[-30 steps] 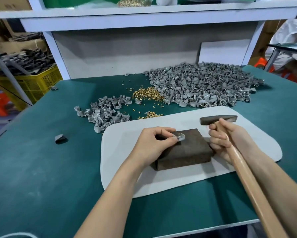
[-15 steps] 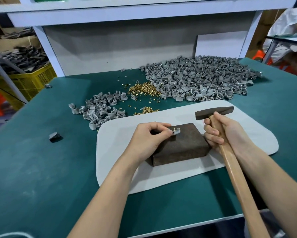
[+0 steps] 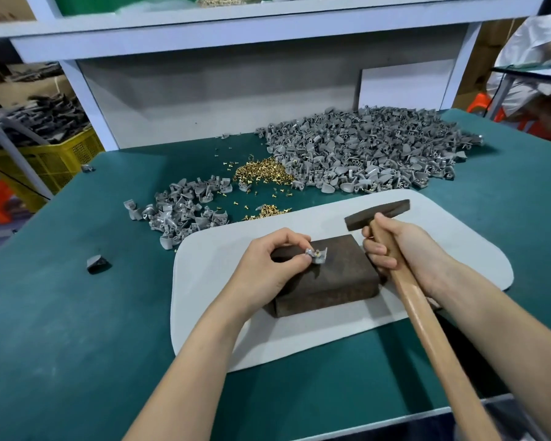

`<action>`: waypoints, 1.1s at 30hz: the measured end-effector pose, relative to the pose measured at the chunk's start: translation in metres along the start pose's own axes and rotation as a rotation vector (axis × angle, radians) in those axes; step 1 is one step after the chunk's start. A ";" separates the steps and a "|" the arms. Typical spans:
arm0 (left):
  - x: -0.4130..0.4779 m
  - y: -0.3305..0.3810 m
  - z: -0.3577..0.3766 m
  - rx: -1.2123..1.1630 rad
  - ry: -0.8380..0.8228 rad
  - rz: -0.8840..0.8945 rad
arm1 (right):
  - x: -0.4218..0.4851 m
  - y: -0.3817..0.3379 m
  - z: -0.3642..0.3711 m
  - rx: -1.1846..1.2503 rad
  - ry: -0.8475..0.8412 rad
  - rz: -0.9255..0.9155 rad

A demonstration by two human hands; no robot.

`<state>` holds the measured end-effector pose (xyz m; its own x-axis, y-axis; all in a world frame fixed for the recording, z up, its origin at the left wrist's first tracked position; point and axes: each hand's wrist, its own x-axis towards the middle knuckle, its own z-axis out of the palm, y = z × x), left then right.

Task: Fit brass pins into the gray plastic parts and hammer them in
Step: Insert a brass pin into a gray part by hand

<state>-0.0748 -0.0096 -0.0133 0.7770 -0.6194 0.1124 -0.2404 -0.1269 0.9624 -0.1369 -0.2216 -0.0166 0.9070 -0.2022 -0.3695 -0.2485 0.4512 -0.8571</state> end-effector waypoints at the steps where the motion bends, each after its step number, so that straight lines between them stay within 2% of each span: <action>1: 0.000 0.001 0.000 0.000 0.006 -0.012 | 0.005 -0.005 0.000 -0.042 -0.040 0.067; 4: -0.002 0.004 -0.002 -0.009 0.011 -0.065 | 0.017 -0.015 -0.006 0.052 -0.252 0.235; 7: 0.000 0.009 -0.008 -0.056 0.075 -0.141 | 0.028 -0.015 -0.017 0.191 -0.445 0.265; 11: 0.054 0.039 -0.008 0.082 0.214 -0.208 | 0.039 -0.014 -0.025 0.227 -0.517 0.320; 14: 0.122 0.069 0.001 0.073 0.164 -0.145 | 0.041 -0.016 -0.029 0.357 -0.587 0.390; 17: 0.180 0.070 0.000 0.323 0.136 -0.140 | 0.040 -0.017 -0.031 0.338 -0.559 0.383; 20: 0.195 0.033 -0.019 0.809 0.143 -0.150 | 0.041 -0.017 -0.031 0.293 -0.505 0.364; 22: 0.187 0.003 -0.026 1.000 0.076 -0.180 | 0.042 -0.017 -0.029 0.295 -0.514 0.362; 29: 0.171 -0.024 -0.027 1.158 0.109 -0.082 | 0.041 -0.017 -0.026 0.264 -0.514 0.349; 33: 0.166 -0.015 -0.036 1.140 0.063 -0.060 | 0.038 -0.021 -0.029 0.265 -0.512 0.350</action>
<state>0.0793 -0.0825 -0.0005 0.8250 -0.5527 0.1176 -0.5650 -0.8038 0.1860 -0.1073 -0.2639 -0.0234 0.8512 0.4027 -0.3365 -0.5243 0.6265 -0.5767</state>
